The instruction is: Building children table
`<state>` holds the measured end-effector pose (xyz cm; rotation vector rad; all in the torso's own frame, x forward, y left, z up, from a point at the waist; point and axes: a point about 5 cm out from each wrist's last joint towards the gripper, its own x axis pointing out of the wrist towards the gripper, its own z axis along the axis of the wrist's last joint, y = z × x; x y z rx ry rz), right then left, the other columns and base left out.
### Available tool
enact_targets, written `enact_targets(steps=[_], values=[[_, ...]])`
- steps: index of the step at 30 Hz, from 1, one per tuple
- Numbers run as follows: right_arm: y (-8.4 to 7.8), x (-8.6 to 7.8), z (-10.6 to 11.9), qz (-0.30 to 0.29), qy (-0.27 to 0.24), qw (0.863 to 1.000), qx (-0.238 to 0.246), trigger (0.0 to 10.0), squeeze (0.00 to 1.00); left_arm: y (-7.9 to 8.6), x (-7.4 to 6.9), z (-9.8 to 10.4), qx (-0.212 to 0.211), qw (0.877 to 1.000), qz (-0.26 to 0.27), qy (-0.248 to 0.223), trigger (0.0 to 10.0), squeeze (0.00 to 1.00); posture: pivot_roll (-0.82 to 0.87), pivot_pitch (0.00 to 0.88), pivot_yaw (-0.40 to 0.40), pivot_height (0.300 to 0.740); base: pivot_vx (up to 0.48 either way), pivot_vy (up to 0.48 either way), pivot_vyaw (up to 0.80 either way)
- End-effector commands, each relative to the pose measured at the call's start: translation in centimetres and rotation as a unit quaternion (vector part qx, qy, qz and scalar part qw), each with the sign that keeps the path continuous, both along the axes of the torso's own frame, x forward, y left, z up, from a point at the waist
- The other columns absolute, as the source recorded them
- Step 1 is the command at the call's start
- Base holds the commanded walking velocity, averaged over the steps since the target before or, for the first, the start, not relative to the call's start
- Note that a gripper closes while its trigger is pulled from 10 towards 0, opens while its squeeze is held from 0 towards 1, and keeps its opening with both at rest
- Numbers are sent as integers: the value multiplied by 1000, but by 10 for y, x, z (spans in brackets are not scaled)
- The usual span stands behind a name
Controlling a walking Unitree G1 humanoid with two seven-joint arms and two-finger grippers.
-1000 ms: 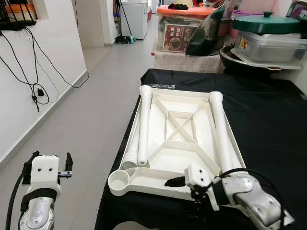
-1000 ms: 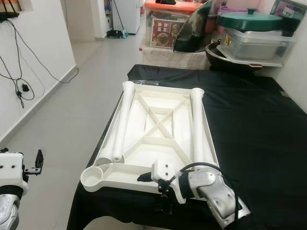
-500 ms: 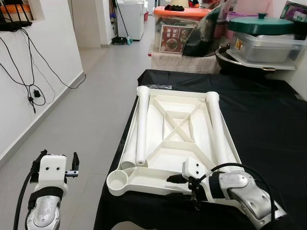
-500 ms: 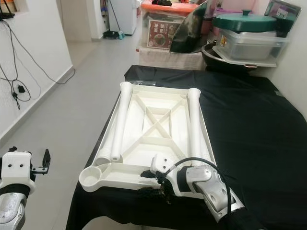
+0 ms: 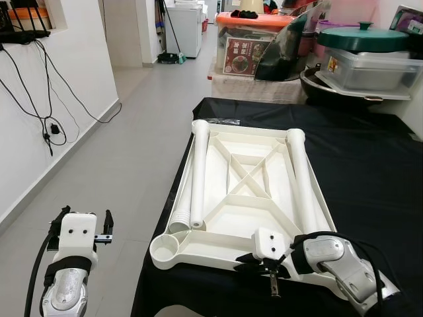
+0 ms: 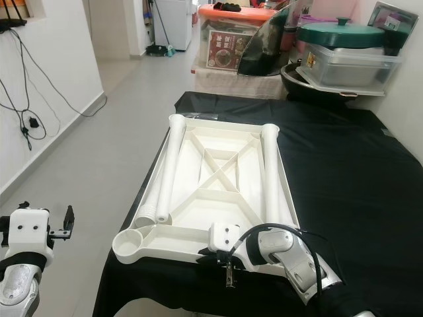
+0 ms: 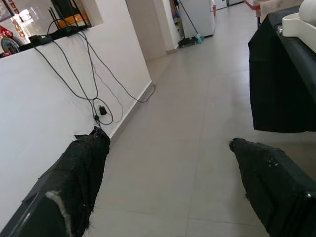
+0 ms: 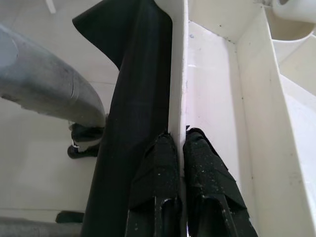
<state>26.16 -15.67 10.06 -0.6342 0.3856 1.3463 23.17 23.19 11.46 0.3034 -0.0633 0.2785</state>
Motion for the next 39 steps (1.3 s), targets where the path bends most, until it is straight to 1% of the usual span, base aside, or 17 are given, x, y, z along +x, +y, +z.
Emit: enact_targets(steps=[1, 4, 7, 10, 11, 13, 16, 20, 23, 24, 25, 26, 28, 30, 31, 33, 39], values=[[-13, -5, -17, 1, 18, 998, -67, 0, 0, -2, 0, -3, 3, 1000, -3, 3, 10000, 0, 73, 0, -55, 740, 0, 0, 0], [-32, -1, -18, 21, 5, 993, -118, 0, 0, -2, 1, -4, 4, 1000, -4, 4, 10000, 0, 66, 0, -55, 740, 0, 0, 0], [-37, 0, -17, 26, 0, 991, -130, 0, 0, -2, 1, -4, 4, 1000, -4, 5, 10000, 0, 66, 0, -55, 740, 0, 0, 0], [-79, 9, -18, 14, -10, 975, -222, 0, 0, -4, 2, -6, 3, 1000, -4, 7, 10000, 0, 60, 0, -61, 740, 0, 0, 0], [-79, 9, -18, 14, -10, 975, -222, 0, 0, -4, 2, -6, 3, 1000, -4, 7, 10000, 0, 60, 0, -61, 740, 0, 0, 0], [-109, 9, -13, 12, -8, 961, -277, 0, 0, -6, 1, -8, 1, 1000, -4, 8, 10000, 0, 55, 0, -64, 740, 0, 0, 0], [-116, 8, -10, 13, -5, 958, -288, 0, 0, -7, 1, -8, 0, 1000, -5, 8, 10000, 0, 53, 0, -64, 740, 0, 0, 0], [-144, -4, -5, 16, 41, 947, -317, 0, 0, -8, -1, -11, -2, 1000, -5, 13, 10000, 0, 47, 0, -64, 740, 0, 0, 0], [-152, -7, -5, 15, 48, 943, -330, 0, 0, -8, -1, -11, -2, 1000, -5, 14, 10000, 0, 47, 0, -65, 740, 0, 0, 0], [-162, -8, -5, 0, 54, 938, -343, 0, 0, -8, -1, -12, -2, 1000, -6, 15, 10000, 0, 43, 0, -65, 740, 0, 0, 0], [-162, -8, -5, 0, 54, 938, -343, 0, 0, -8, -1, -12, -2, 1000, -6, 15, 10000, 0, 43, 0, -65, 740, 0, 0, 0], [-173, -8, -3, -19, 55, 931, -361, 0, 0, -8, -2, -12, -2, 1000, -6, 18, 10000, 0, 41, 0, -66, 740, 0, 0, 0], [-173, -8, -3, -19, 55, 931, -361, 0, 0, -8, -2, -12, -2, 1000, -6, 18, 10000, 0, 41, 0, -66, 740, 0, 0, 0], [-196, -9, 2, -51, 56, 911, -406, 0, 0, -8, -3, -14, -3, 1000, -7, 21, 10000, 0, 37, 0, -70, 740, 0, 0, 0], [-196, -9, 2, -51, 56, 911, -406, 0, 0, -8, -3, -14, -3, 1000, -7, 21, 10000, 0, 37, 0, -70, 740, 0, 0, 0], [-211, -11, 7, -67, 55, 895, -436, 0, 0, -9, -3, -15, -4, 1000, -7, 22, 10000, 0, 38, 0, -75, 740, 0, 0, 0], [-216, -11, 9, -77, 58, 892, -441, 0, 0, -10, -4, -15, -6, 1000, -6, 22, 10000, 0, 41, 0, -79, 740, 0, 0, 0]])
